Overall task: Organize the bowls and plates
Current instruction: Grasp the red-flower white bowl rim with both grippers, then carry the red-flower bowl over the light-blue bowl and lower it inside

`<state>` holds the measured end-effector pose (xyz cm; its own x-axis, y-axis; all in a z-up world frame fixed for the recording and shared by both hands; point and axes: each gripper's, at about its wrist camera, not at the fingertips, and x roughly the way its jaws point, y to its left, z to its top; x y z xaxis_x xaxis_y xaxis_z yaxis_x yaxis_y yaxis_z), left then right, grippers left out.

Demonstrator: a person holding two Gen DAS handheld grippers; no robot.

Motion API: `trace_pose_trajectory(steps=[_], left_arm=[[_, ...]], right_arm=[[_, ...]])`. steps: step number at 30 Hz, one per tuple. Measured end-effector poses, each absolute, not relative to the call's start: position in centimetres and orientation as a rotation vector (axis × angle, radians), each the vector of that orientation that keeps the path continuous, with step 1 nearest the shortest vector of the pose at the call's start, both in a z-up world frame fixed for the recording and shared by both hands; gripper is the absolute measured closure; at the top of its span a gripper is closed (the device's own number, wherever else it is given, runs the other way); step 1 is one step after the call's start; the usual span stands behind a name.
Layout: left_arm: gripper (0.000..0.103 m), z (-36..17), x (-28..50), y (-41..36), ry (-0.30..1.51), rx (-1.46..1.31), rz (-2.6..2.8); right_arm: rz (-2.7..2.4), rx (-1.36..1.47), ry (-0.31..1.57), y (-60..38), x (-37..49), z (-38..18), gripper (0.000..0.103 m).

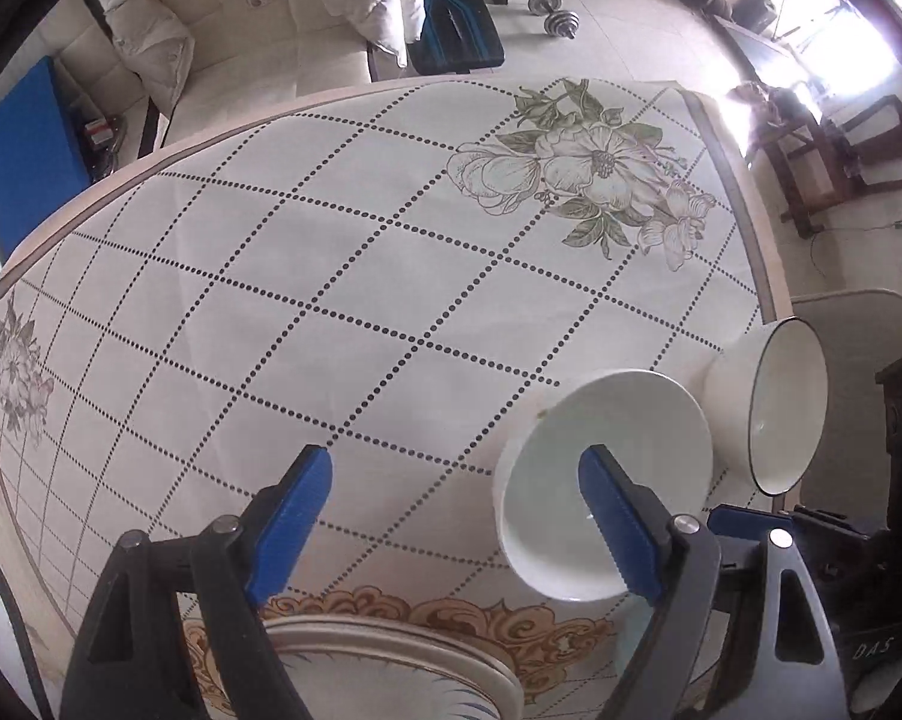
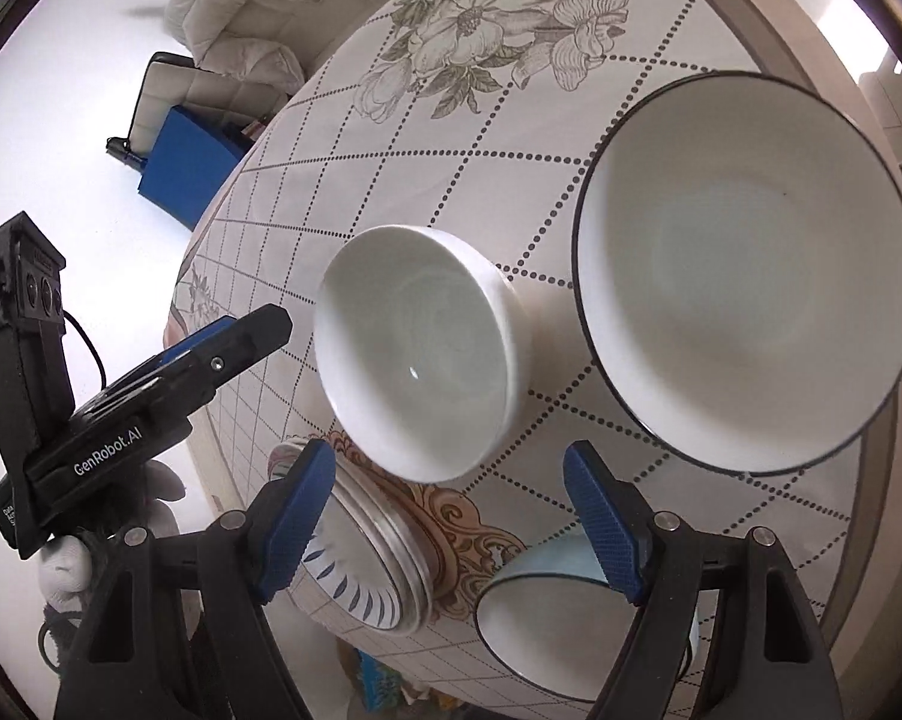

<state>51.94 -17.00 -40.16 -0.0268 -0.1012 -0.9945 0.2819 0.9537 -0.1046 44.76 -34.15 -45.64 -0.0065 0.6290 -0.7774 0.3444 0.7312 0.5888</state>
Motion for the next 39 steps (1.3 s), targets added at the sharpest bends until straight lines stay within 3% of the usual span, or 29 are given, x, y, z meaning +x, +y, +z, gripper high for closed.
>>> trace_pose_trajectory(steps=[7, 9, 12, 17, 20, 24, 26, 39], left_arm=[[0.02, -44.1, 52.6, -17.4, 1.661, 0.138, -0.405], [0.029, -44.7, 52.8, -17.3, 1.675, 0.112, -0.416], [0.034, -45.3, 52.9, -17.6, 1.689, 0.092, -0.44], [0.059, -45.9, 52.7, -18.6, 1.7, 0.156, -0.464], [0.068, -46.3, 52.2, -19.1, 1.698, 0.199, -0.461], [0.078, -46.2, 51.5, -19.8, 1.663, 0.227, -0.471], [0.085, -46.0, 51.2, -20.2, 1.652, 0.227, -0.474], [0.086, -42.6, 51.1, -20.8, 1.605, 0.253, -0.444]], right_arm=[[0.221, 0.83, 1.638, -32.9, 45.9, -48.2, 0.023], [0.22, 0.838, 1.643, -32.7, 46.2, -48.5, 0.026], [0.221, 0.837, 1.648, -32.2, 46.5, -48.9, 0.035], [0.204, 0.826, 1.65, -32.0, 46.6, -49.6, 0.044], [0.189, 0.812, 1.653, -32.3, 46.4, -49.9, 0.054], [0.155, 0.803, 1.66, -32.9, 46.0, -50.4, 0.082], [0.157, 0.823, 1.654, -33.1, 45.7, -50.8, 0.085], [0.164, 0.785, 1.654, -31.6, 45.8, -50.0, 0.091]])
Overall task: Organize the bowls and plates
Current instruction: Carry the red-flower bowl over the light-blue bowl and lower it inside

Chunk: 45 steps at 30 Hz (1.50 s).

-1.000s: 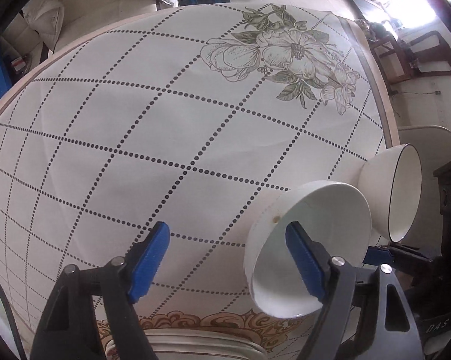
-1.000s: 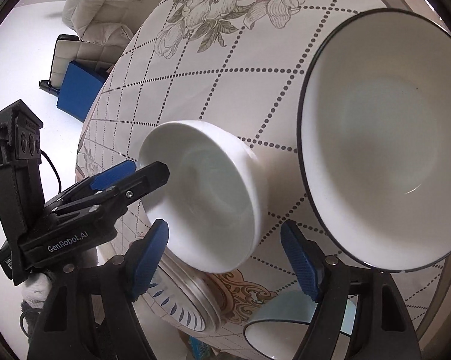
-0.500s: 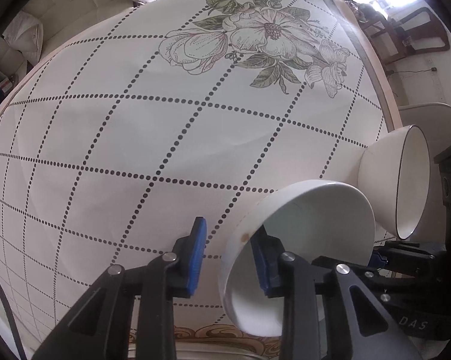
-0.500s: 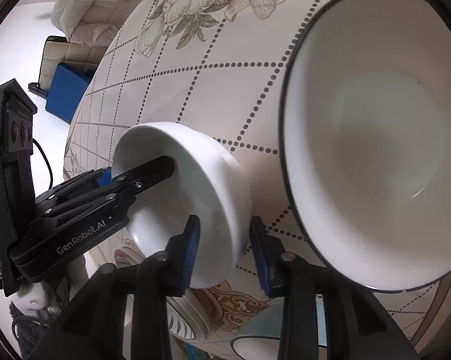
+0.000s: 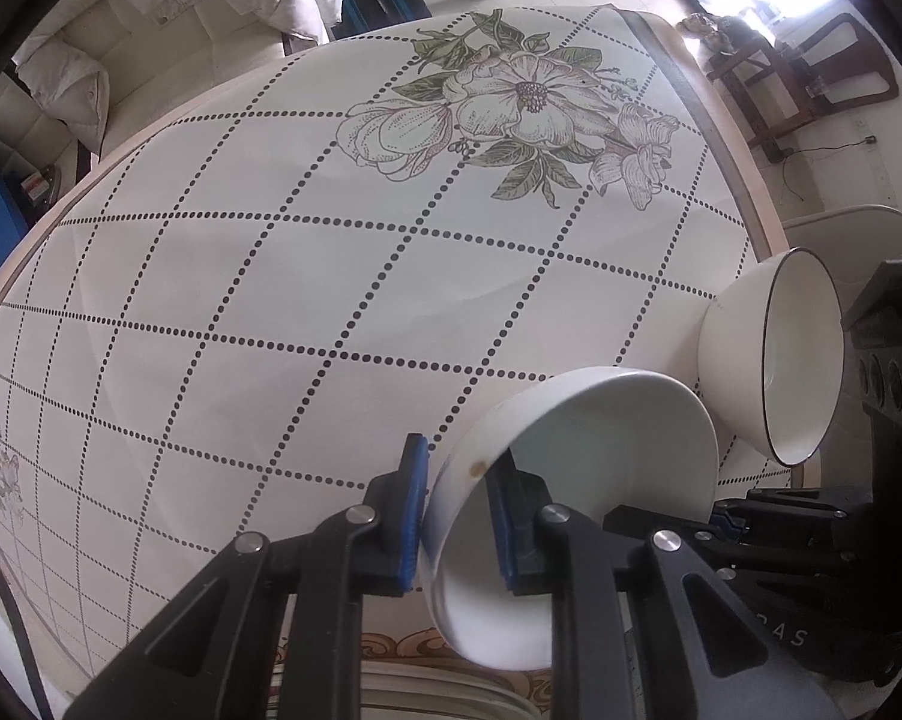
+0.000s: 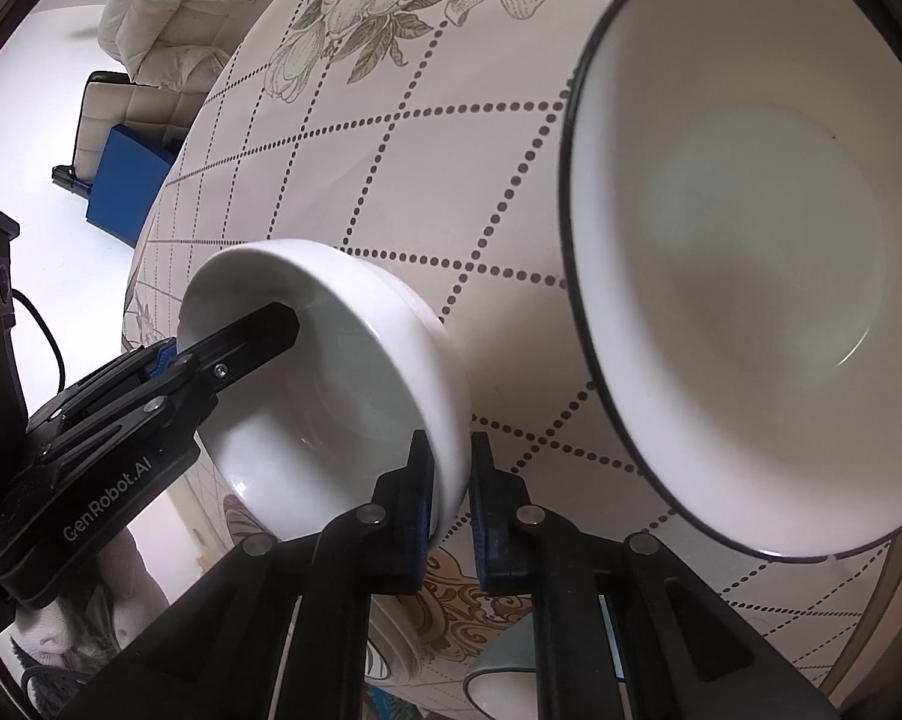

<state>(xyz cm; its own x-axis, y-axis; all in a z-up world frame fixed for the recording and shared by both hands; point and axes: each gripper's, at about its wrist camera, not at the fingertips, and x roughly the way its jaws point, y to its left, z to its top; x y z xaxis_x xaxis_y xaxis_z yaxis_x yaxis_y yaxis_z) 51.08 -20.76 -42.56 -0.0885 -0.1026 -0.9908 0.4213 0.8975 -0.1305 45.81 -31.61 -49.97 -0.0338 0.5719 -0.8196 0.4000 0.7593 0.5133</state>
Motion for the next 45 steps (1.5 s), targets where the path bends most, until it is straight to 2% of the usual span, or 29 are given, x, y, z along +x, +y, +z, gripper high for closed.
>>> trace_pose_trajectory(steps=[13, 24, 32, 45], left_arm=[[0.086, -37.6, 50.6, -20.0, 1.55, 0.206, -0.459], [0.086, -34.2, 46.5, -23.6, 1.493, 0.23, -0.557], [0.086, -35.4, 41.8, -25.9, 1.53, 0.249, -0.62], [0.086, -39.5, 36.6, -26.9, 1.633, 0.306, -0.619]], right_arm=[[0.192, 0.771, 1.611, -31.9, 45.4, -45.1, 0.09], [0.166, 0.78, 1.573, -35.3, 40.0, -41.1, 0.09], [0.124, 0.817, 1.587, -38.7, 33.7, -41.0, 0.09], [0.09, 0.819, 1.677, -39.6, 27.9, -44.6, 0.09]])
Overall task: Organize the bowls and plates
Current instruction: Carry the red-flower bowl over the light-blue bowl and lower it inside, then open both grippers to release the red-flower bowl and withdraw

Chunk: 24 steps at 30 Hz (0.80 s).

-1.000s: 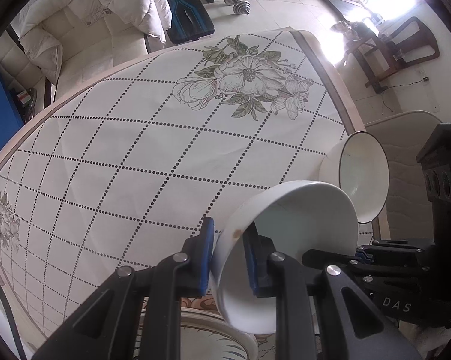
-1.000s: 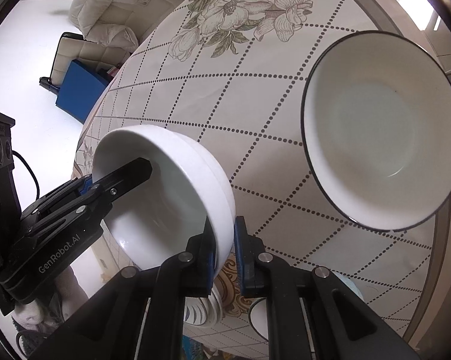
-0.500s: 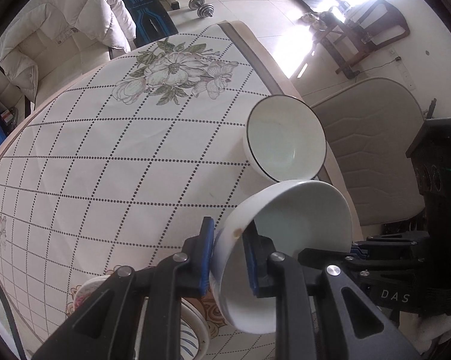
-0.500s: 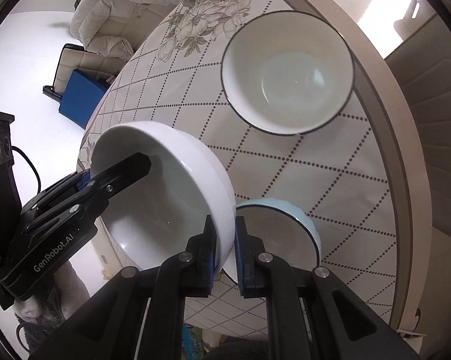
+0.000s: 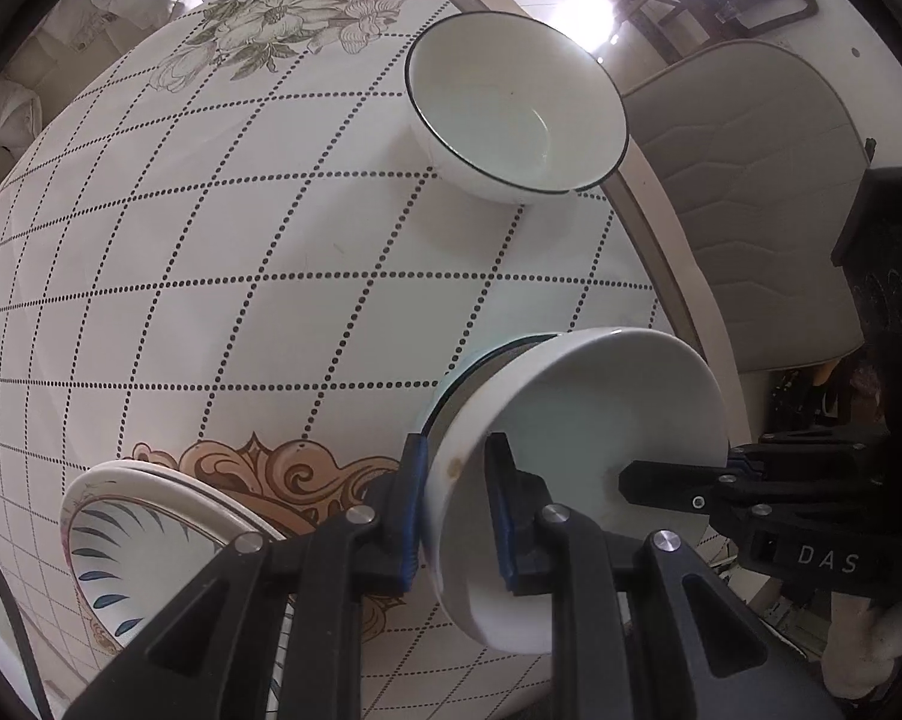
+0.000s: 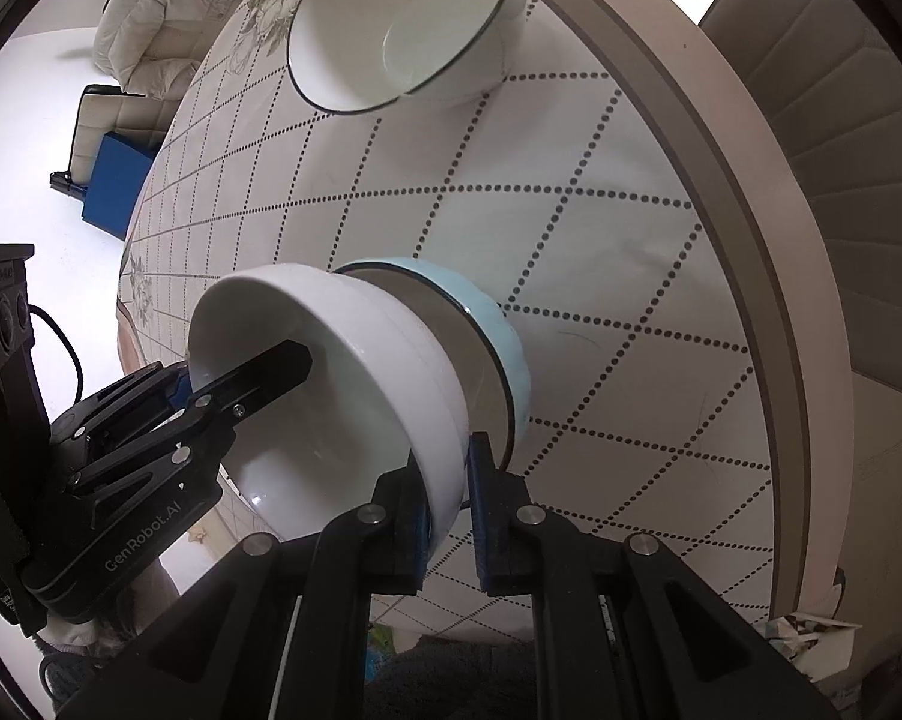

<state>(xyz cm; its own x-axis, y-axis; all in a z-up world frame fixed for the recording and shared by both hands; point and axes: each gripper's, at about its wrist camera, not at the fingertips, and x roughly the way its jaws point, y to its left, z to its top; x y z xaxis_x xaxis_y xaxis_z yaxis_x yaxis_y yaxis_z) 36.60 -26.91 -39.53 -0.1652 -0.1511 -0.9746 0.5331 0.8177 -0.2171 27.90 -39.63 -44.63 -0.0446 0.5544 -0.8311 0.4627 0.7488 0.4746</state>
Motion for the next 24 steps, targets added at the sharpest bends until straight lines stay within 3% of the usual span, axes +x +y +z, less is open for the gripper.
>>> trace_pose_trajectory(steps=[24], left_arm=[[0.086, -41.6, 34.4, -28.2, 1.598, 0.431, -0.524]], right_arm=[[0.074, 0.714, 1.726, -38.1, 29.6, -45.1, 0.089]])
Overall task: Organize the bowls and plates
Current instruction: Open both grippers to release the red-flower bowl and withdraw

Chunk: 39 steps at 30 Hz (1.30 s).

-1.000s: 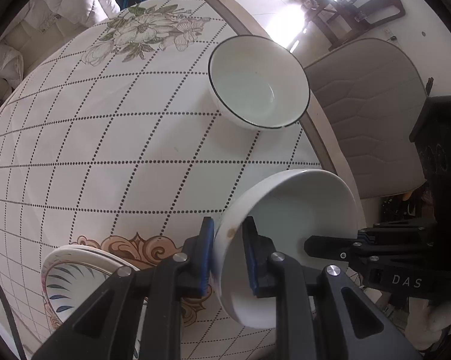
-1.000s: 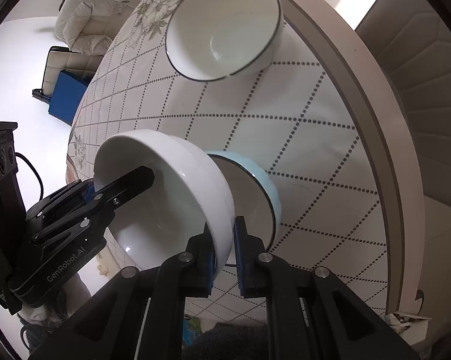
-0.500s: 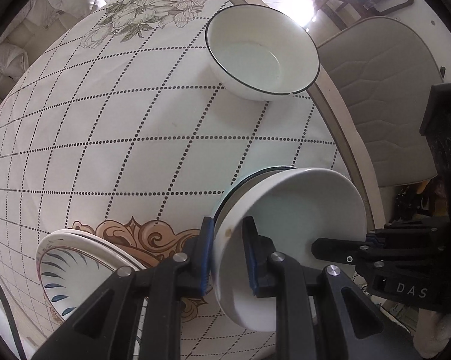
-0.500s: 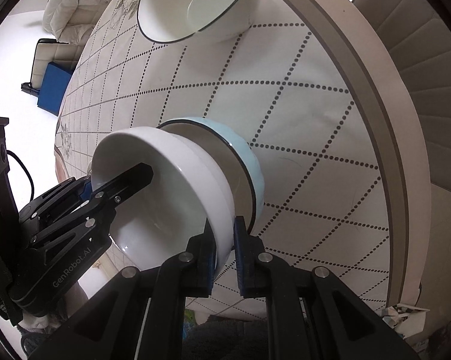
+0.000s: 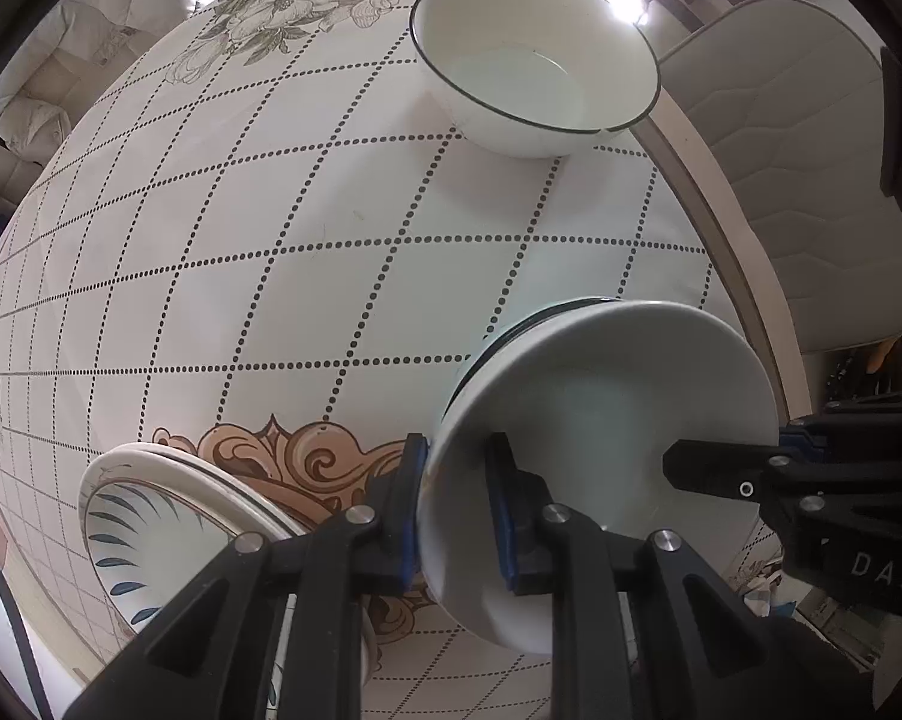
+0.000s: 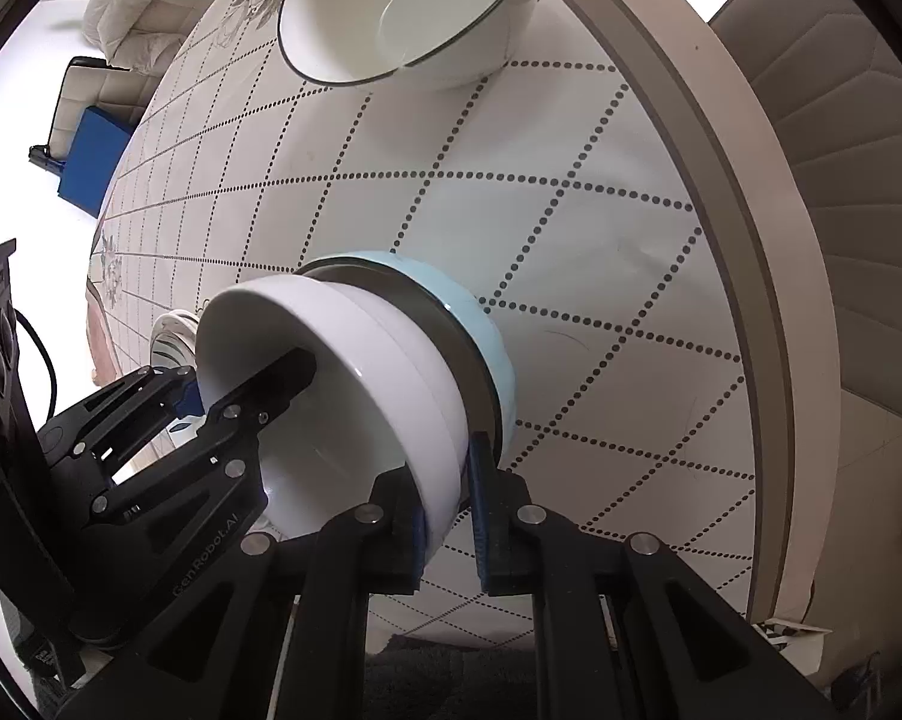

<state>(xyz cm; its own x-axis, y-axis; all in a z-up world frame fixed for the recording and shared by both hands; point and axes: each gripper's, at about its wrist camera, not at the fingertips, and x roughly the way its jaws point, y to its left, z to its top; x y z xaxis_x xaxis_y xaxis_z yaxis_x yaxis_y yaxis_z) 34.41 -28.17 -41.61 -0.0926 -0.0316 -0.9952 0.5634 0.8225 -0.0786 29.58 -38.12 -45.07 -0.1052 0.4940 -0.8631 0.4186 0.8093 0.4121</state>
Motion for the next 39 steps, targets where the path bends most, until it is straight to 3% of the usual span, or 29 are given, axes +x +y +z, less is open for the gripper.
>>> trace_pose_trajectory(steps=[7, 30, 31, 33, 36, 39], left_arm=[[0.086, -42.0, 34.2, -27.6, 1.622, 0.418, -0.514], [0.086, -41.6, 33.3, -27.9, 1.605, 0.453, -0.504], [0.086, -41.5, 33.3, -27.9, 1.603, 0.456, -0.497], [0.086, -41.6, 33.4, -27.7, 1.61, 0.44, -0.501], [0.086, -41.7, 33.6, -27.4, 1.613, 0.433, -0.5], [0.086, -42.0, 33.5, -27.2, 1.618, 0.43, -0.497]], right_arm=[[0.067, 0.737, 1.744, -38.5, 30.0, -44.8, 0.084], [-0.006, 0.601, 1.838, -37.9, 30.3, -44.3, 0.087], [-0.01, 0.583, 1.838, -38.1, 30.2, -44.3, 0.081], [-0.008, 0.606, 1.818, -38.5, 29.9, -44.2, 0.08], [0.02, 0.63, 1.794, -38.8, 29.6, -44.3, 0.081], [0.049, 0.641, 1.783, -39.0, 29.2, -44.5, 0.09]])
